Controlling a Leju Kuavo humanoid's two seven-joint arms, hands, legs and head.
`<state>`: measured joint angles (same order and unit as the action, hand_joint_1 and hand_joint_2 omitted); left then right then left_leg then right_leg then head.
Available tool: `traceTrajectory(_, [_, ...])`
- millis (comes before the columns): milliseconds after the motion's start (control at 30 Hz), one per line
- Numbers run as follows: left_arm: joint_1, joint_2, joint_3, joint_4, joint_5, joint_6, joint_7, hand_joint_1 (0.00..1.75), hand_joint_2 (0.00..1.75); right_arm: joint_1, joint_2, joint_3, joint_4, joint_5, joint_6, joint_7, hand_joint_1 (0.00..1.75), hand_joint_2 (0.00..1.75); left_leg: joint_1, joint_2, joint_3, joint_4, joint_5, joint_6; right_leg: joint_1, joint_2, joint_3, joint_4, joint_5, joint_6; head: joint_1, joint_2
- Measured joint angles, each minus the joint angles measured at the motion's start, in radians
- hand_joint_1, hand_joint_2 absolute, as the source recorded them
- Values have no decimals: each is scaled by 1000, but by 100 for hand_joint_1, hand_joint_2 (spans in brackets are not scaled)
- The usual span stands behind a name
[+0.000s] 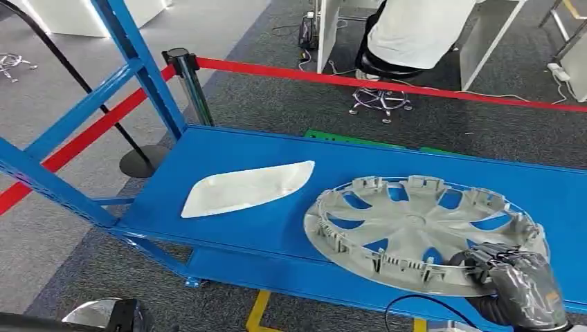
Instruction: Take the parts from the cabinet and place them on the table.
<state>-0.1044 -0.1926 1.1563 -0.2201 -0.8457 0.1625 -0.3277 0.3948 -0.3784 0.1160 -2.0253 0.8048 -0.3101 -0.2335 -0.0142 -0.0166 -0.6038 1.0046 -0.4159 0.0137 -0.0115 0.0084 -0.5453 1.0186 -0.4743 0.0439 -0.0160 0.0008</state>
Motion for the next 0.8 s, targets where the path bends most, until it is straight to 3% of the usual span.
traceTrajectory(67, [-1,0,0,0,0,0,-1,0,175,-1,8,-5,0,-26,-2,-18,175,175,0,0,5,-13,4,7,2,0,6,-12,3,6,-1,0])
traceTrajectory(100, [0,-4,0,0,-1,0,-1,0,175,2,10,-7,-2,-29,-3,-25,175,175,14,3,21,-40,18,6,3,-1,4,-7,1,6,1,0])
traceTrajectory(133, [-2,-5,0,0,-1,0,-2,0,175,1,12,-8,-2,-31,-4,-30,175,175,14,4,30,-49,19,11,5,-2,-1,17,-22,9,5,0])
traceTrajectory(233, [-4,-5,0,0,-1,0,-2,0,175,3,18,-11,0,-40,-5,-32,175,175,16,6,30,-49,22,10,-4,-2,-103,227,-133,24,7,0])
traceTrajectory(267, [-4,-5,0,0,-1,0,-2,0,175,4,20,-11,0,-51,-5,-37,175,175,17,6,29,-47,22,10,-6,-2,-127,274,-147,29,8,0])
traceTrajectory(300, [-4,-6,0,0,-2,0,-2,0,175,4,22,-15,0,-66,-6,-47,175,175,20,6,28,-46,22,7,-10,-2,-128,273,-130,35,7,0])
traceTrajectory(333, [-4,-7,0,0,-2,2,-2,0,175,3,29,-19,0,-81,-8,-61,175,175,25,8,27,-44,21,3,-14,-3,-107,227,-91,41,7,0])
traceTrajectory(367, [-4,-8,0,0,-3,5,-2,0,175,3,36,-24,0,-95,-8,-72,175,175,31,12,25,-39,18,-4,-19,-8,-65,144,-40,50,7,0])
traceTrajectory(400, [-4,-8,-1,0,-4,7,-2,0,175,0,44,-29,1,-112,-7,-85,175,175,37,13,24,-28,13,-15,-26,-26,-14,47,4,62,8,0])
traceTrajectory(433, [-3,1,-1,-1,-4,9,-2,0,175,-7,53,-32,3,-126,-5,-95,175,175,30,15,21,-19,7,-25,-28,-55,9,1,-9,77,14,0])
traceTrajectory(467, [-2,-5,-1,0,-4,11,-2,0,175,-11,61,-36,5,-141,-3,-103,175,175,29,17,20,-14,6,-33,-22,-38,5,24,17,57,16,0])
traceTrajectory(533, [-2,-5,-1,0,-5,13,-2,0,175,-17,73,-44,7,-155,1,-115,175,175,25,21,18,-6,10,-40,-27,-26,-10,28,5,25,12,0])
traceTrajectory(600, [-2,-2,-1,0,-4,14,-2,0,175,-17,82,-49,7,-164,3,-122,175,175,30,30,12,-4,8,-53,-25,-14,-26,32,12,4,11,0])
traceTrajectory(667, [-4,-3,-1,0,-5,19,-2,0,175,-17,97,-62,7,-171,13,-142,175,175,29,25,-16,62,-74,-56,-23,-4,-44,31,26,-17,10,0])
traceTrajectory(733, [-4,-4,-2,0,-11,25,-2,0,175,-18,119,-78,8,-180,22,-160,175,175,29,21,-72,219,-170,-54,-16,7,-66,32,40,-27,8,0])
traceTrajectory(767, [-4,-3,-2,0,-13,28,0,0,175,-18,129,-84,10,-184,25,-165,175,175,27,21,-92,283,-197,-50,-12,14,-77,32,48,-28,9,0])
traceTrajectory(800, [-3,-3,-2,0,-17,32,3,0,175,-19,140,-90,11,-186,26,-169,175,175,24,21,-90,301,-198,-44,-8,23,-88,32,56,-28,8,0])
